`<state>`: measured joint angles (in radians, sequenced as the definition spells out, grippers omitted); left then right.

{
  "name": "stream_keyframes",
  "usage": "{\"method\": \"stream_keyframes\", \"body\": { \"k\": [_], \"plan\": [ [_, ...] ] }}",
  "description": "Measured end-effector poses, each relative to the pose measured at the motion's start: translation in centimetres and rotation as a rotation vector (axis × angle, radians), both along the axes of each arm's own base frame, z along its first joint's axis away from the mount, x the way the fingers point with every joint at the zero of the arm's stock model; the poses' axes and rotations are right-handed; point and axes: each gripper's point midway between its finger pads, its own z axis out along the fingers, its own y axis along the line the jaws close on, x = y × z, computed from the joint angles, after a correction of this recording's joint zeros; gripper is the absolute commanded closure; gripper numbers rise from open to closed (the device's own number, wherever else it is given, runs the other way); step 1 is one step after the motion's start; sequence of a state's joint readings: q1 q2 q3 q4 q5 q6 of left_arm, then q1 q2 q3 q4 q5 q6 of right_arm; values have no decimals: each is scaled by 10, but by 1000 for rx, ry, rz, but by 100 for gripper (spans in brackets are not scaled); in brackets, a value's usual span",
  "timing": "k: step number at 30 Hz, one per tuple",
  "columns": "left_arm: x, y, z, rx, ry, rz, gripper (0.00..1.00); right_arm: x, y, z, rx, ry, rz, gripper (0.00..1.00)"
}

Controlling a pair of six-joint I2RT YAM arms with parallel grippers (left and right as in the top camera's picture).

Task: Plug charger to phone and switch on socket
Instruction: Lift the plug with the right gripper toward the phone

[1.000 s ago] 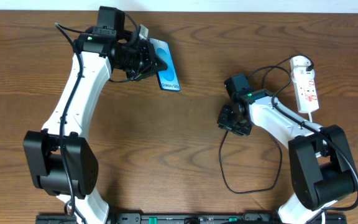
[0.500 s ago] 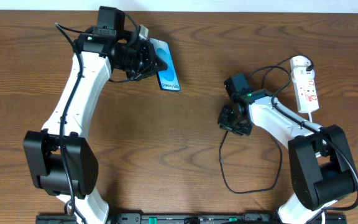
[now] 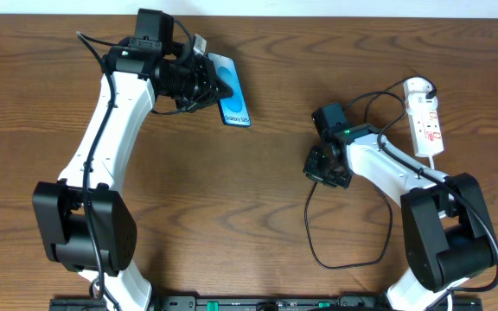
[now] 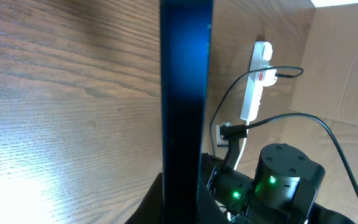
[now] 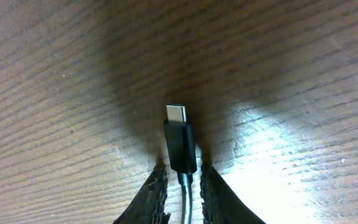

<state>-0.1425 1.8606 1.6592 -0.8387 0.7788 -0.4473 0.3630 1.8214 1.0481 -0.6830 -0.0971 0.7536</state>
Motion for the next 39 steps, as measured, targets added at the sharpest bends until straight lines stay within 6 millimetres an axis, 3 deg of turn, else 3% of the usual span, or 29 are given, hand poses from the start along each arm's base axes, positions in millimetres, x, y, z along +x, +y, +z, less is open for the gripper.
{"method": "stream_keyframes", "body": {
  "k": [20,30,35,39],
  "plan": [
    [0,0,0,0,0,0,92,2,-4,0,11,3,-19,83],
    [0,0,0,0,0,0,93,1,-6,0,2,7,-20,89],
    [0,0,0,0,0,0,93,1,-7,-1,0,10,-19,98],
    [0,0,0,0,0,0,93,0,-6,0,5,11,-20,99]
  ]
}}
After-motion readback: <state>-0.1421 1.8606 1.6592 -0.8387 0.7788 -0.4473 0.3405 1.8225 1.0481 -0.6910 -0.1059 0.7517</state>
